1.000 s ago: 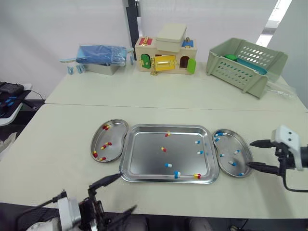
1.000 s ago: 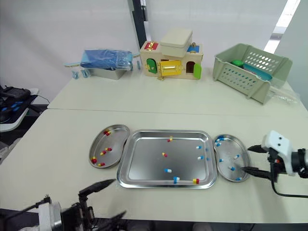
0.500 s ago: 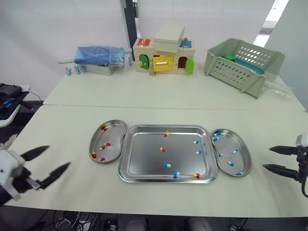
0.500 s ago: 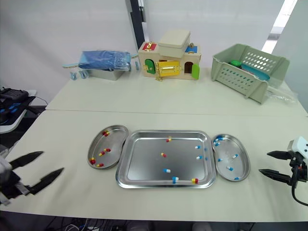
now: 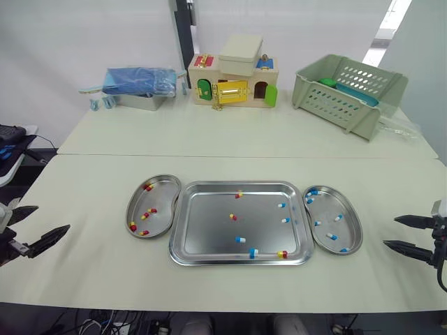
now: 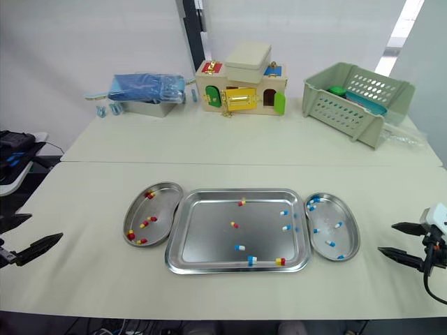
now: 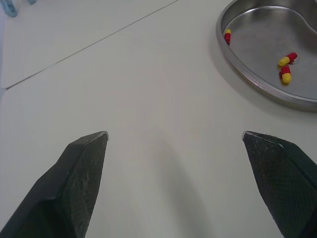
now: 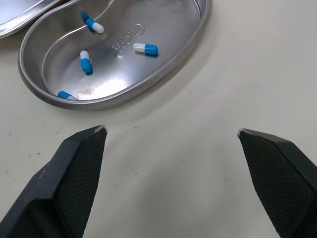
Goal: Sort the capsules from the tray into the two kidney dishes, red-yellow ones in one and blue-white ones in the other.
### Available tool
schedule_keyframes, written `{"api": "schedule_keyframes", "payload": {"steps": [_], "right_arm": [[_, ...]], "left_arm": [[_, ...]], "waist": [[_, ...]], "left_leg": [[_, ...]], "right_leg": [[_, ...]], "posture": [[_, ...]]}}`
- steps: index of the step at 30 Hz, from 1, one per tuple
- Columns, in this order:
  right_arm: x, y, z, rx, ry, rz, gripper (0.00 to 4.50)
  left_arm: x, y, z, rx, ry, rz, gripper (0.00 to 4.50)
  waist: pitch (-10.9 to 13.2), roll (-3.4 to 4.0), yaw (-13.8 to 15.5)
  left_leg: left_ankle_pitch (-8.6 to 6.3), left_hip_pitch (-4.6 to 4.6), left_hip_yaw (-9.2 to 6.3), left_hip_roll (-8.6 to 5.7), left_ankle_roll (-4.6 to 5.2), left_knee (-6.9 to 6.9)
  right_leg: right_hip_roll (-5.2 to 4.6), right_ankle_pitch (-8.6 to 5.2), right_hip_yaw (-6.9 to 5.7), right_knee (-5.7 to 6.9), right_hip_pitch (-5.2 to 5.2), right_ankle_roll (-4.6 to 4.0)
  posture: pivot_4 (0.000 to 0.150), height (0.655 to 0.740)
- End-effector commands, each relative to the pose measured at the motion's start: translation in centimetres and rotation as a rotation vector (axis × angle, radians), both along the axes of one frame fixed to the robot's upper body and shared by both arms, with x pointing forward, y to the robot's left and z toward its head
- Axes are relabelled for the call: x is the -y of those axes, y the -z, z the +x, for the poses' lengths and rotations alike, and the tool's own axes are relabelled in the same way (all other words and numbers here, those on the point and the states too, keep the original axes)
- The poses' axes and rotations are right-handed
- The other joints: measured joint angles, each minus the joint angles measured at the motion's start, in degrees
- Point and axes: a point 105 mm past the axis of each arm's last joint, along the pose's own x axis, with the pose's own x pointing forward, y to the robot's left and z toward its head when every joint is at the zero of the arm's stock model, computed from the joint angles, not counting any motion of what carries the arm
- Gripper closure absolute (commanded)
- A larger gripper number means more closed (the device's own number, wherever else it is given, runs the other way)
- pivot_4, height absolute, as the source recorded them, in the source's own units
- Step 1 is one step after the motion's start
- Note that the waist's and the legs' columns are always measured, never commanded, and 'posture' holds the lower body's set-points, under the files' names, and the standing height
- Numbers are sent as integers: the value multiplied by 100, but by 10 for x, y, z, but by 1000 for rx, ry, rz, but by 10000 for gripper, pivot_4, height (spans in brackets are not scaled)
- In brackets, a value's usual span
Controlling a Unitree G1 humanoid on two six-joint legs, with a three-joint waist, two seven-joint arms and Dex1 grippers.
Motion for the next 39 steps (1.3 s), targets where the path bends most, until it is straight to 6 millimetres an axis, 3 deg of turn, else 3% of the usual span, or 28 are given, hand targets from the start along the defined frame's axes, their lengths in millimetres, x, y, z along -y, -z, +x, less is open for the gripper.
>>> {"api": "schedule_keyframes", "payload": {"steps": [1,22,29,32,39], "right_arm": [[2,-10,2,51,8,-11,266],[-4,-7,-11,54,-3,-10,266],[-27,-1,-36,5,-103,44,266],[-43,2,-51,-48,-174,74,266],[-92,-5,-62,-46,-344,146,266]], "left_arm": [[-4,-3,2,-2,6,17,0],[7,1,5,-26,98,26,0],[16,2,4,-60,136,29,0],[27,2,0,-90,189,49,0],[101,5,-20,-47,489,-11,0]], "waist": [[0,0,-8],[0,0,-15],[0,0,-2],[0,0,-5],[-1,-1,0]], "left_leg": [[0,0,0,0,0,0],[0,0,2,0,0,1],[0,-1,0,0,0,1],[0,-1,1,0,0,1],[0,1,6,2,0,2]], "right_leg": [[0,0,0,0,0,0],[-1,0,2,2,-1,0],[-1,0,1,1,0,0],[-1,0,2,1,0,0],[-1,0,6,0,4,0]], "posture": [[1500,7400],[1500,7400],[1500,7400],[1500,7400],[1500,7400]]}}
